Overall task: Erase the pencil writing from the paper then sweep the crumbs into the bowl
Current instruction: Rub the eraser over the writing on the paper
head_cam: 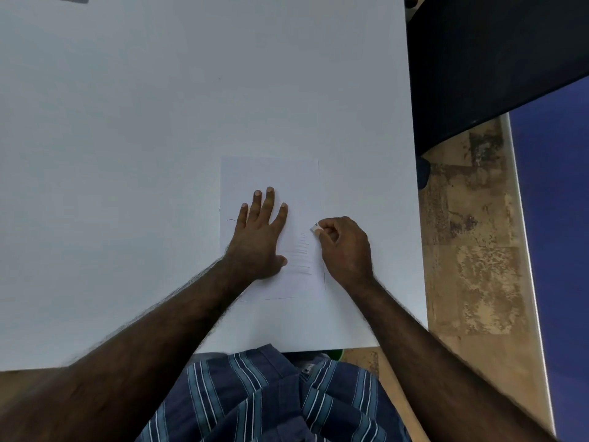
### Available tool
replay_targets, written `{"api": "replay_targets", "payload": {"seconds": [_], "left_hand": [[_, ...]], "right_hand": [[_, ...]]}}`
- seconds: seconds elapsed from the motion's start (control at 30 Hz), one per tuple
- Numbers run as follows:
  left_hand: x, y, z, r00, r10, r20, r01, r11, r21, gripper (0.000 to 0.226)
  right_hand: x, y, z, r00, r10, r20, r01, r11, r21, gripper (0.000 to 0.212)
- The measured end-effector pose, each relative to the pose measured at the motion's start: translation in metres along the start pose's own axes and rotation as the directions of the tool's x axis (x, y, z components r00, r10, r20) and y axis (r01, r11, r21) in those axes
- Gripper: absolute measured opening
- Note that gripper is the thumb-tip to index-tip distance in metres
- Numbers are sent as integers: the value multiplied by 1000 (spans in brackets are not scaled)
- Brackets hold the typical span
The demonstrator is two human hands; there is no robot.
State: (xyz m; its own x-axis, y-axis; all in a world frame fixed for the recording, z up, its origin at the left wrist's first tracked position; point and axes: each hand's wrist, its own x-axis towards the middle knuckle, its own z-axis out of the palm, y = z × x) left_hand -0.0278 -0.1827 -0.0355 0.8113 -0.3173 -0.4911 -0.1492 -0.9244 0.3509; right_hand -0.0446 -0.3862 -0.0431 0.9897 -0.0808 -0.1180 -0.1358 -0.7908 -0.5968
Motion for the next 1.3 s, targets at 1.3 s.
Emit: {"api": "replay_targets", "payload": {"seconds": [1.3], "left_hand": [[11, 11, 10, 999, -34, 16, 33, 999, 30, 132]], "right_hand": [[-20, -14, 18, 959, -282, 21, 262, 858, -442, 14]]}}
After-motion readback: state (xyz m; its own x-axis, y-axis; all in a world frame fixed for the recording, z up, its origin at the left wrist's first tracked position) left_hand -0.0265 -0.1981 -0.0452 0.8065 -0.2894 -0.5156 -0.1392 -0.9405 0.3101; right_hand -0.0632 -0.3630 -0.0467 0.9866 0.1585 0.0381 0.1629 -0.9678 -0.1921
